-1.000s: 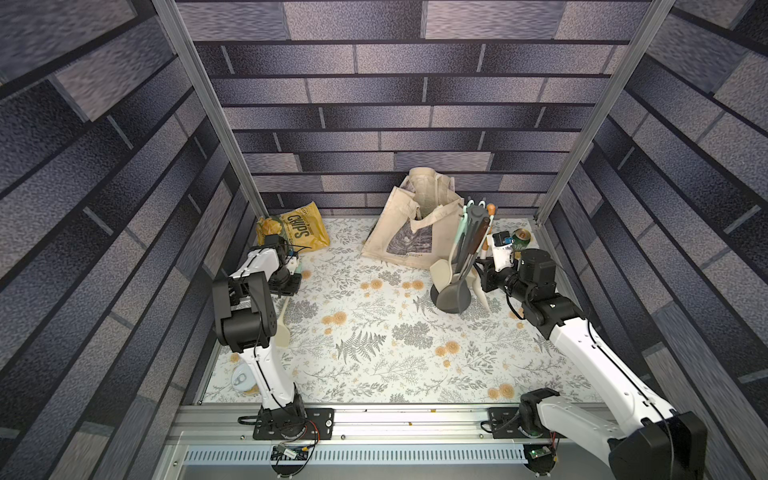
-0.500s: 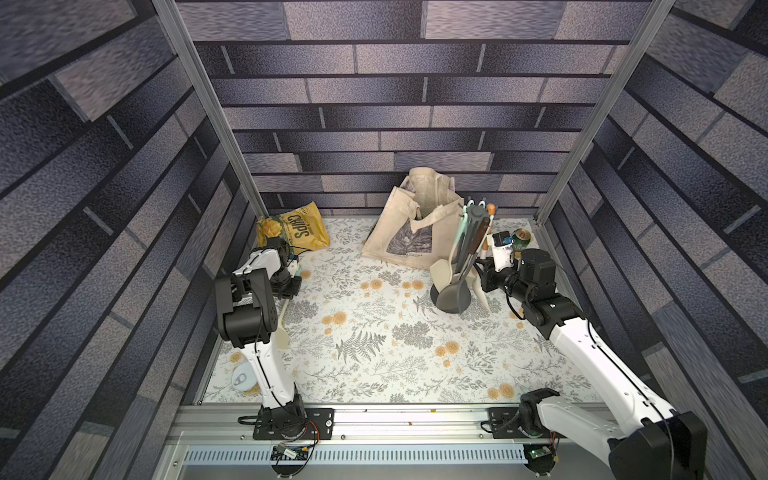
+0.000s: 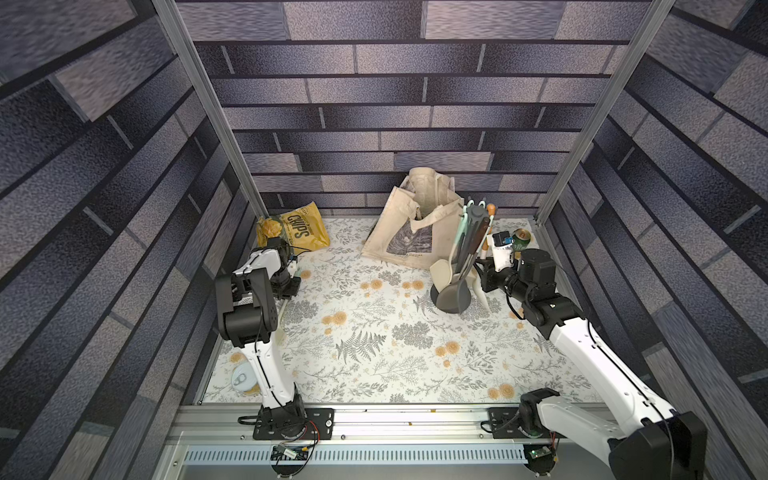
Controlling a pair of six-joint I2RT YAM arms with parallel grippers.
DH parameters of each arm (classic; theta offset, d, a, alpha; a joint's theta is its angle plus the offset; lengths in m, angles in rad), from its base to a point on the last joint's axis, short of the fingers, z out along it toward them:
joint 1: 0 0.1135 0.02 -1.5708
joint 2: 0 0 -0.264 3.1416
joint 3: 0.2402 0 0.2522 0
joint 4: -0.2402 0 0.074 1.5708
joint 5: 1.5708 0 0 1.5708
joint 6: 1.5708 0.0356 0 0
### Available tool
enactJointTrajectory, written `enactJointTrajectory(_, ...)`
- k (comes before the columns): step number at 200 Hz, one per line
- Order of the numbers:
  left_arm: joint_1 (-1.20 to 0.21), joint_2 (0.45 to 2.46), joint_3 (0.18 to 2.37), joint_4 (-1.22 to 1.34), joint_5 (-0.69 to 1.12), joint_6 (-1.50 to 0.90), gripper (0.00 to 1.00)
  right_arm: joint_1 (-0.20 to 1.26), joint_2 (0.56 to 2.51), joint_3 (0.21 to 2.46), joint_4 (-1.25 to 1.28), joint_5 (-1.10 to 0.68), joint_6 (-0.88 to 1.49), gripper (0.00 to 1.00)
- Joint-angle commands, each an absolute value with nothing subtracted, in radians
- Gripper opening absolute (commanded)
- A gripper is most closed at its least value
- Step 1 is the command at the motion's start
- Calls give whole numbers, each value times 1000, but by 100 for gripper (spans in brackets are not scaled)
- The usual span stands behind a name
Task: Take the spatula off the kitchen utensil rack
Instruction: Place the spatula at the center of the board.
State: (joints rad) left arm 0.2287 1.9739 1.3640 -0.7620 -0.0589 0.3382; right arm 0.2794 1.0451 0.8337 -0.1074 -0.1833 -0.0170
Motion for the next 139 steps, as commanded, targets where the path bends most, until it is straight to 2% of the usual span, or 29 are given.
enactJointTrajectory(1, 220, 2006, 1366, -773, -82, 321, 20, 286, 1040, 824, -129, -182, -12, 9)
enactJointTrajectory(39, 215, 1977, 1360, -753, -91, 303, 31, 285, 1035, 823, -131, -179, -13, 9)
enactJointTrajectory(67, 216, 1867, 1332, -698, -31, 284, 39, 285, 1034, 825, -132, -180, -12, 9)
enactJointTrajectory(139, 137, 1601, 1264, -610, 114, 224, 43, 287, 1036, 827, -135, -178, -12, 9)
